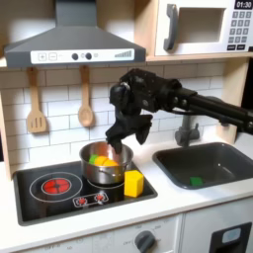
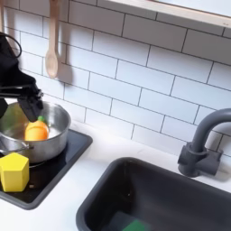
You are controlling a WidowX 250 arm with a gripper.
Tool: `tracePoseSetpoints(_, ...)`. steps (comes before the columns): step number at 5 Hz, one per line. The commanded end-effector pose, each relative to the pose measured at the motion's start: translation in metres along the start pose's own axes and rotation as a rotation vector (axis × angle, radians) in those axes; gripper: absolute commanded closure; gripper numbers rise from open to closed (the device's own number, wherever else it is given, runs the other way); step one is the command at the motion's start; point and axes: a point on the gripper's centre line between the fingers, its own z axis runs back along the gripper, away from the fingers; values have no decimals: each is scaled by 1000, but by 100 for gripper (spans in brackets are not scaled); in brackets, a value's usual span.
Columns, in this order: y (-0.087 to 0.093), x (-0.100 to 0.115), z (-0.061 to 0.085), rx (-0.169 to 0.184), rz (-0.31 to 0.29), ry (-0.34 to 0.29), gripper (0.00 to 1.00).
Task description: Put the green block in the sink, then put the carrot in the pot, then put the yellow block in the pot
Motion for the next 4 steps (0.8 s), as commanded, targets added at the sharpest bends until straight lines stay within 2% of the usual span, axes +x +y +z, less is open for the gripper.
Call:
tracePoseSetpoints(1,9,-28,-8,32,31,55,0)
tracePoseSetpoints(2,4,-44,-19,43,14,99,0)
tracePoseSetpoints(3,10,-55,-34,112,23,166,0)
tracePoseSetpoints(4,6,-62,-42,154,-5,205,0)
